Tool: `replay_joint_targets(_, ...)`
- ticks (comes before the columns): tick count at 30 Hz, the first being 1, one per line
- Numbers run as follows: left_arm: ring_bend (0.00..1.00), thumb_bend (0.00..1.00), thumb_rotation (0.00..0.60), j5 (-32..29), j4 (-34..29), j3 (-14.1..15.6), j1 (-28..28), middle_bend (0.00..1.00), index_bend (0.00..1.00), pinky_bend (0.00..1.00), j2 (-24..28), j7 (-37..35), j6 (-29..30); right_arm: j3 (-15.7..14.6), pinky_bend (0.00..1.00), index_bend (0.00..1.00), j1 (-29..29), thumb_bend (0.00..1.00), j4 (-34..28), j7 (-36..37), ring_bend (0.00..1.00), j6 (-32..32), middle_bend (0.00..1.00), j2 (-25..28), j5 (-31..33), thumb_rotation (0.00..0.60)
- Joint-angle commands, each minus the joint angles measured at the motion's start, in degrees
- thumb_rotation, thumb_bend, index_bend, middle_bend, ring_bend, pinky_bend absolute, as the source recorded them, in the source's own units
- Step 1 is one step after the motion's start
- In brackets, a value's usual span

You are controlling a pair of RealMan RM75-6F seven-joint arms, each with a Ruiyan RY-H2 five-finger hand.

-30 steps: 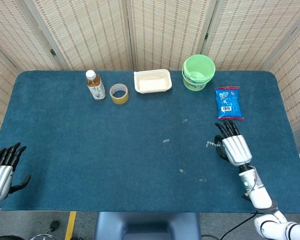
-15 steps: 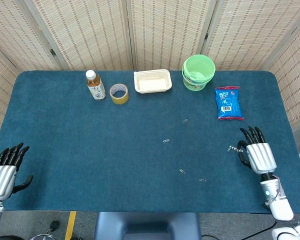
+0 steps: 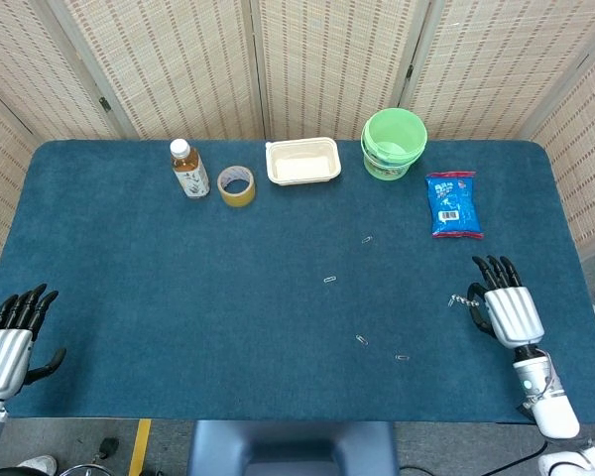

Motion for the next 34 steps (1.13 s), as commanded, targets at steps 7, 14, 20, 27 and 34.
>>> replay_joint_targets(7,0.07,0.37,0.600,-0.4,0.0,-0.1,-0.2,0.04,0.00,0.05,-0.1,0.4,-0.5,-0.5,0.00,0.00,-0.7,0.44,-6.4,-0.1,0.00,-1.7,0.00,5.3,0.7,0.600)
replay_joint_targets(14,0.07,0.37,0.600,-0.2,-0.1,0.0,-0.1,0.04,0.00,0.05,0.0,0.1,-0.4,-1.4,0.00,0.00,-3.6,0.40,-15.9,-2.2,0.00,0.9,0.00,12.8,0.9,0.600)
replay_joint_targets(20,0.07,0.37,0.600,1.1,-0.3,0.5,0.1,0.04,0.00,0.05,0.1,-0.2,0.3,-2.0,0.00,0.00,-8.5,0.40,-23.7,-6.9,0.00,6.4,0.00,17.6,3.1,0.600)
replay_joint_targets(27,0.07,0.37,0.600,1.8,-0.4,0.7,0.4,0.04,0.00,0.05,-0.9,2.5,1.2,-2.3,0.00,0.00,-12.8,0.40,-23.3,-6.4,0.00,13.9,0.00,16.5,0.3,0.600)
replay_joint_targets(34,0.07,0.37,0.600,1.7,-0.2,0.5,0.6,0.04,0.00,0.05,-0.9,2.3,1.7,-2.4,0.00,0.00,-12.9,0.40,-23.5,-5.8,0.00,12.8,0.00,16.9,-0.7,0.600)
